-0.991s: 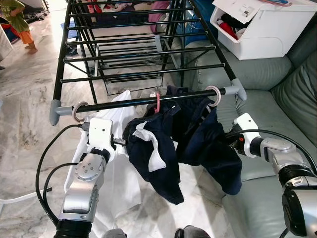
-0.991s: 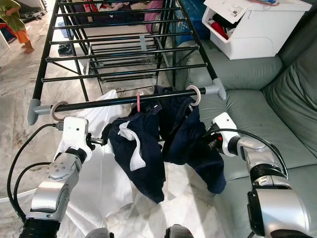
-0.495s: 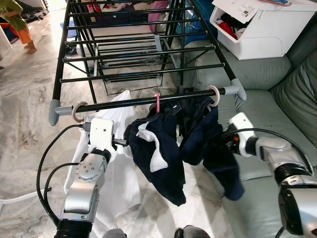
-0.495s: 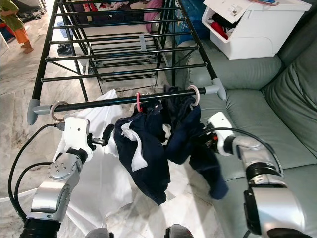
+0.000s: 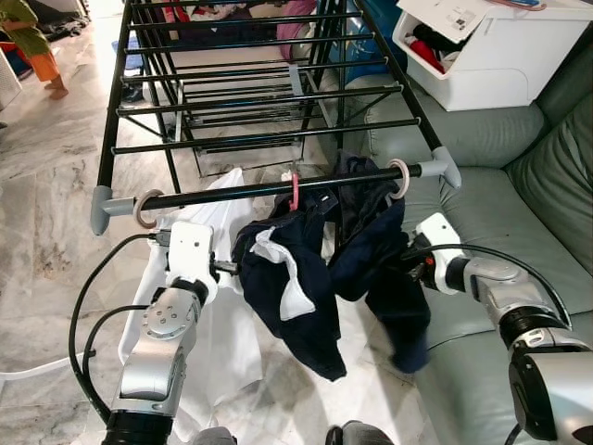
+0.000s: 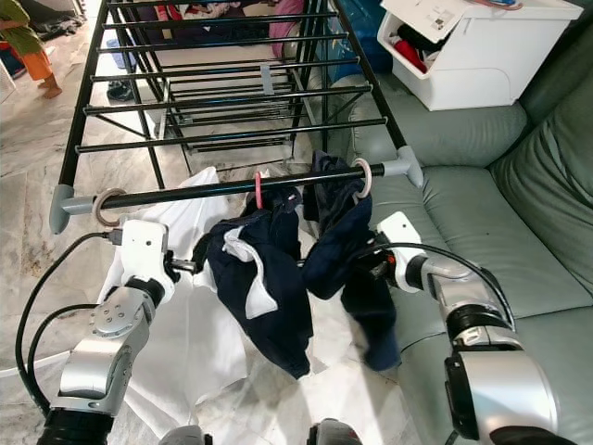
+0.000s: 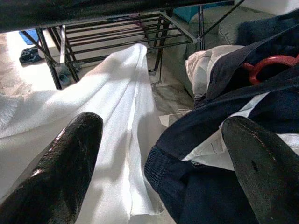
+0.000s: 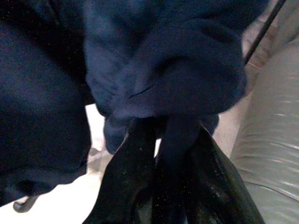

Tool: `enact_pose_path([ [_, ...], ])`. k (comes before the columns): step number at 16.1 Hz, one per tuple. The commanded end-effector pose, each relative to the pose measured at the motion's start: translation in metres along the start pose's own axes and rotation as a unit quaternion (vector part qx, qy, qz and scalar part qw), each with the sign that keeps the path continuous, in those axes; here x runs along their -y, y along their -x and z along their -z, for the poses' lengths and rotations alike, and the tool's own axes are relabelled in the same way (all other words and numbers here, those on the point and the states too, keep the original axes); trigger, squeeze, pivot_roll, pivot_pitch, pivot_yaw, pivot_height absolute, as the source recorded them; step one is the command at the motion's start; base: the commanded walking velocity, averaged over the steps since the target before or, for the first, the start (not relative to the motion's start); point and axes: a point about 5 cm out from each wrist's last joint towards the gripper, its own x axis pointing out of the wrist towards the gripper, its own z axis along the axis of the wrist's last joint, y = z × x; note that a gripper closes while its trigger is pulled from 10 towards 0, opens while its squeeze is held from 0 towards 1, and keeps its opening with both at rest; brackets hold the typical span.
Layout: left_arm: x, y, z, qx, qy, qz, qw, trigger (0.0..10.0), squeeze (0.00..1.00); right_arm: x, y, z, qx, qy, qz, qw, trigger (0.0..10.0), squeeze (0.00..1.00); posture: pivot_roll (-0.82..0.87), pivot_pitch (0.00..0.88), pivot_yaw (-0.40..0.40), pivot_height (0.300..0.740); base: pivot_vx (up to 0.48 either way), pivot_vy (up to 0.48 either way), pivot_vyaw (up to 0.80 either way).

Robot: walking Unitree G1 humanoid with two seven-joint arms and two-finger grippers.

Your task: Hang hanger

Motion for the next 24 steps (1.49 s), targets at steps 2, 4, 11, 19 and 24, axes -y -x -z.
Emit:
enact_pose_path([
  [2, 0.0, 0.002, 0.0, -0.003, -0.003, 0.002, 1.0, 10.0, 0.0, 0.002, -0.002, -0.009, 0.008, 0.014, 0.013, 1.0, 0.0, 0.0, 0.04, 0.049, -0.008, 0.74, 0.0, 0.0, 0.0],
  [4, 0.0, 0.002, 0.001, -0.004, -0.003, 0.003, 1.0, 10.0, 0.0, 0.002, -0.003, -0.01, 0.023, 0.01, 0.025, 0.999, 0.0, 0.0, 0.03, 0.044, -0.006, 0.74, 0.0, 0.0, 0.0],
  [11, 0.0, -0.002, 0.0, 0.0, 0.0, 0.004, 1.0, 10.0, 0.0, -0.001, -0.003, -0.003, 0.112, -0.031, 0.141, 0.983, 0.0, 0.0, 0.02, 0.021, -0.006, 0.74, 0.0, 0.0, 0.0],
  [19, 0.011, -0.01, -0.004, 0.009, 0.001, 0.028, 1.0, 10.0, 0.0, -0.076, 0.022, 0.012, 0.233, 0.014, 0.251, 0.939, 10.0, 0.0, -0.02, 0.009, 0.003, 0.74, 0.0, 0.0, 0.0],
  [24, 0.012, -0.01, -0.002, 0.008, 0.002, 0.028, 1.0, 10.0, 0.0, -0.076, 0.044, 0.025, 0.21, -0.029, 0.303, 0.929, 10.0, 0.0, -0.03, 0.002, -0.003, 0.74, -0.055, 0.0, 0.0],
])
